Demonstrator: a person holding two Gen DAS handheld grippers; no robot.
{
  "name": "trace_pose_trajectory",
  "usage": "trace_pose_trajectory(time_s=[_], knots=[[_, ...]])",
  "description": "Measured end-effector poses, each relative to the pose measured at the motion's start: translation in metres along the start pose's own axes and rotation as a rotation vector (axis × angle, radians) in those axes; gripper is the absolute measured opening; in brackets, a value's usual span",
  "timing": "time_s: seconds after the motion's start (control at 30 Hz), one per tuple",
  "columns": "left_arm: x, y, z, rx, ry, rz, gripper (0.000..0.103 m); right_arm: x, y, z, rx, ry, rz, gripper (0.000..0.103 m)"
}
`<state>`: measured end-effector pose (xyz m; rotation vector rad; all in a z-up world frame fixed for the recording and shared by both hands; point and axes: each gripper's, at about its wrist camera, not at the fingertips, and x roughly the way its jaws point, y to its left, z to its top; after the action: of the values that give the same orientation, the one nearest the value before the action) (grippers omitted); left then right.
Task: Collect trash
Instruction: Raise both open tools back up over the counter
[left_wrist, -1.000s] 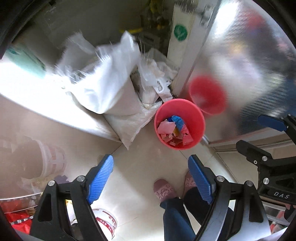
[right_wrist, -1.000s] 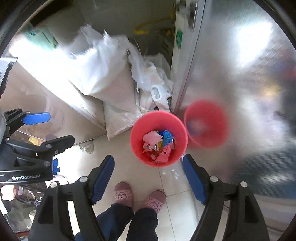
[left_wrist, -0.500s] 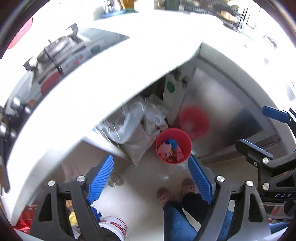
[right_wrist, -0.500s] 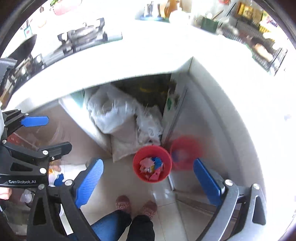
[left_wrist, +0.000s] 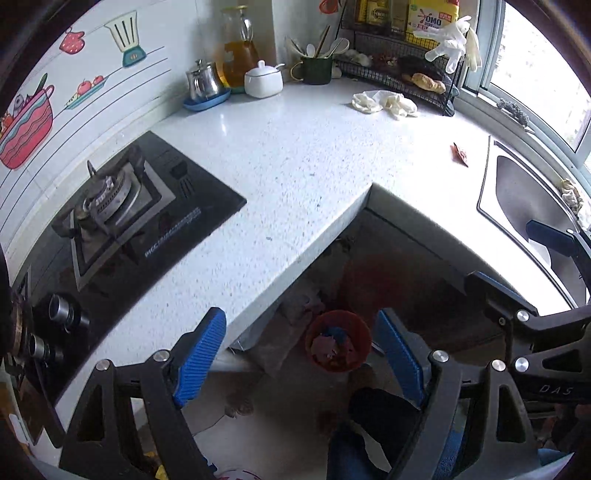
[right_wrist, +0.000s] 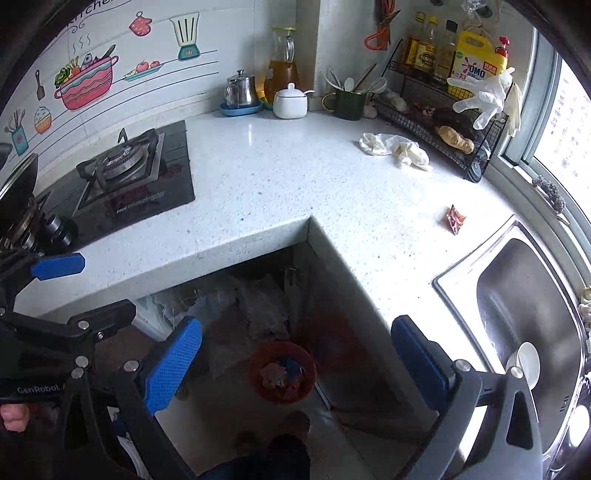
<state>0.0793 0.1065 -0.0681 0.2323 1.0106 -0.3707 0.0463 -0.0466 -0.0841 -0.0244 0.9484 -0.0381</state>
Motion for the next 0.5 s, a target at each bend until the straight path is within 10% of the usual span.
trace_pose_trajectory(time_s=[0.5], knots=[[0.047,-0.032,0.124,0.079,-0.045,-0.065,0.082,0.017,-0.06,0.073,0.105,-0.041,-0.09,0.103]])
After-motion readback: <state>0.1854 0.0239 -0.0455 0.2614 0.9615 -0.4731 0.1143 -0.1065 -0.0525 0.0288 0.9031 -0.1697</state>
